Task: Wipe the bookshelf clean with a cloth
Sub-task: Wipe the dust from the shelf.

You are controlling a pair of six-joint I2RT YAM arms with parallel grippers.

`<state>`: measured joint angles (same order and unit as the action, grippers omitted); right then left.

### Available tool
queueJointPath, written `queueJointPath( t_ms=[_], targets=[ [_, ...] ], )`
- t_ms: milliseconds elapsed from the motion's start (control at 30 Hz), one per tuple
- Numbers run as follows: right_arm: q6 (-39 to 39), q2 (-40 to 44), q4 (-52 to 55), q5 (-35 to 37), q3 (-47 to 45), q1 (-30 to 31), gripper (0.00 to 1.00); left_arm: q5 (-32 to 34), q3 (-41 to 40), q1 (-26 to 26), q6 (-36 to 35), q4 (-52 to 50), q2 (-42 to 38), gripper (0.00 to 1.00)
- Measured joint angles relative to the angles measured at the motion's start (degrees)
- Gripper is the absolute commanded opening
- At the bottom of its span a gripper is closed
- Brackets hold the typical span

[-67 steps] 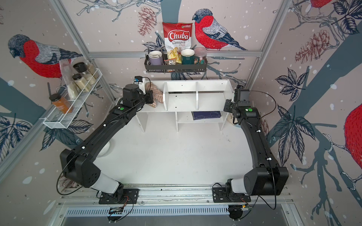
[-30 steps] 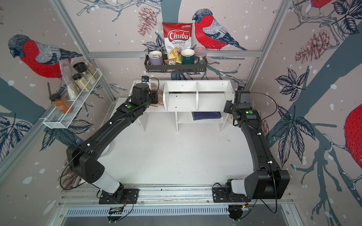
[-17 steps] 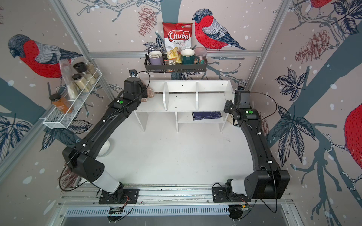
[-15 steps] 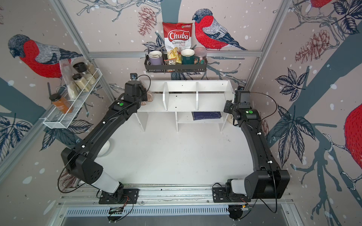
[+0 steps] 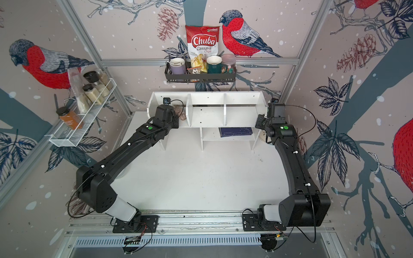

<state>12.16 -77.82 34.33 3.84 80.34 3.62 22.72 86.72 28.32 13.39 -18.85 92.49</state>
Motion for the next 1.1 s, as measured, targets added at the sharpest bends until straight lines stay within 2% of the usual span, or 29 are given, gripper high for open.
queueJointPath(
  t_ms=[200, 333, 433, 600, 833, 967, 1100],
  targets=[
    [0.00, 0.09, -0.04, -0.09, -0.09, 0.00, 0.00, -5.97, 12.70, -3.50, 3.54, 0.28, 5.27, 0.00],
    [0.00, 0.17, 0.00, -0.15, -0.09, 0.00, 0.00, -6.05, 15.80, -7.34, 5.90, -1.49, 6.03, 0.00],
    [0.00, 0.20, -0.02, -0.15, -0.11, 0.00, 0.00, -5.70, 14.21, -9.20, 5.81, -2.32, 4.26, 0.00],
    [0.00, 0.20, -0.26, -0.15, -0.31, 0.02, 0.00, -6.14, 6.23, -9.29, 4.17, -1.86, -0.68, 0.00],
    [0.00, 0.15, -1.07, -0.20, -0.68, 0.02, 0.00, -6.23, -4.92, -6.84, 2.99, -1.31, -5.11, 0.00],
    [0.00, 0.15, -1.09, -0.17, -0.68, 0.07, 0.00, -7.72, -5.70, -3.69, 2.73, -0.31, -4.66, 0.00],
    [0.00, 0.24, -1.25, -0.17, -0.85, 0.11, 0.00, -9.38, -1.70, -3.08, 3.98, 0.26, -1.07, 0.00]
  ],
)
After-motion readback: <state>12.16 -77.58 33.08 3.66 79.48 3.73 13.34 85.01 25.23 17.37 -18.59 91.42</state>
